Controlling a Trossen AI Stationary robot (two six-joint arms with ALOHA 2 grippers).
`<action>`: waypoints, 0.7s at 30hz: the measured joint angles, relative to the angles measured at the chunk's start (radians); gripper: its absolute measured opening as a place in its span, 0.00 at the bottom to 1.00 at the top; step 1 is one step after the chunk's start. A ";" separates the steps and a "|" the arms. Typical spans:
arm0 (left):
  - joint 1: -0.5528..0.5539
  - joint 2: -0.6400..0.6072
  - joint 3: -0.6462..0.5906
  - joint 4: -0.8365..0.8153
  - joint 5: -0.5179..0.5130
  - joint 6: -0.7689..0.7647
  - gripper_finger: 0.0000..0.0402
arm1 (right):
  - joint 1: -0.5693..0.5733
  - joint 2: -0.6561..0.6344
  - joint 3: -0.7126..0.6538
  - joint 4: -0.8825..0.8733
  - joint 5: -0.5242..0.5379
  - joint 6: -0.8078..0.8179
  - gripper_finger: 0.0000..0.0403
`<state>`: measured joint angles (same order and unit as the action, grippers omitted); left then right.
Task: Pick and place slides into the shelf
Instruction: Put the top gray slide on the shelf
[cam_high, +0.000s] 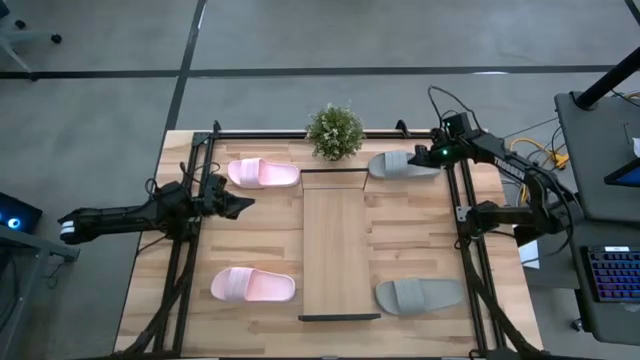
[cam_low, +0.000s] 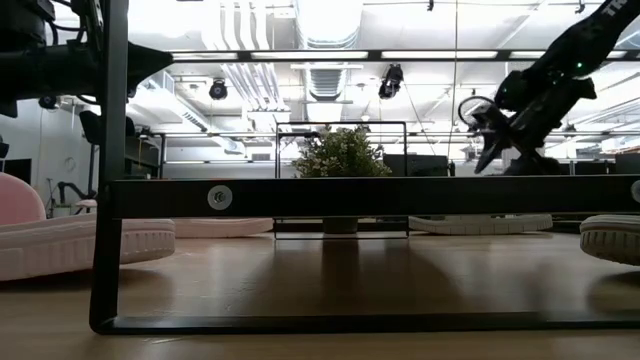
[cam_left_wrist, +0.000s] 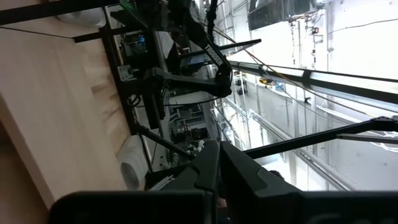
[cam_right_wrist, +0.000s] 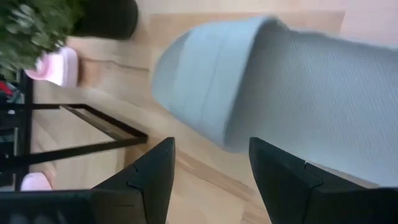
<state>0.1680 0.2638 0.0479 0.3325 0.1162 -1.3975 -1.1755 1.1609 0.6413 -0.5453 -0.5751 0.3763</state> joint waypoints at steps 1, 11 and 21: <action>0.000 0.000 0.000 0.000 0.000 0.000 0.00 | 0.000 0.002 -0.004 0.002 0.000 -0.005 0.49; 0.000 0.020 -0.002 0.002 -0.014 0.000 0.00 | 0.001 0.022 -0.020 0.078 -0.002 0.018 0.49; 0.000 0.018 -0.001 0.002 -0.017 0.018 0.00 | 0.001 0.071 -0.025 0.112 -0.008 0.013 0.49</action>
<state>0.1678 0.2817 0.0471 0.3344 0.0994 -1.3796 -1.1744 1.2319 0.6167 -0.4332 -0.5827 0.3896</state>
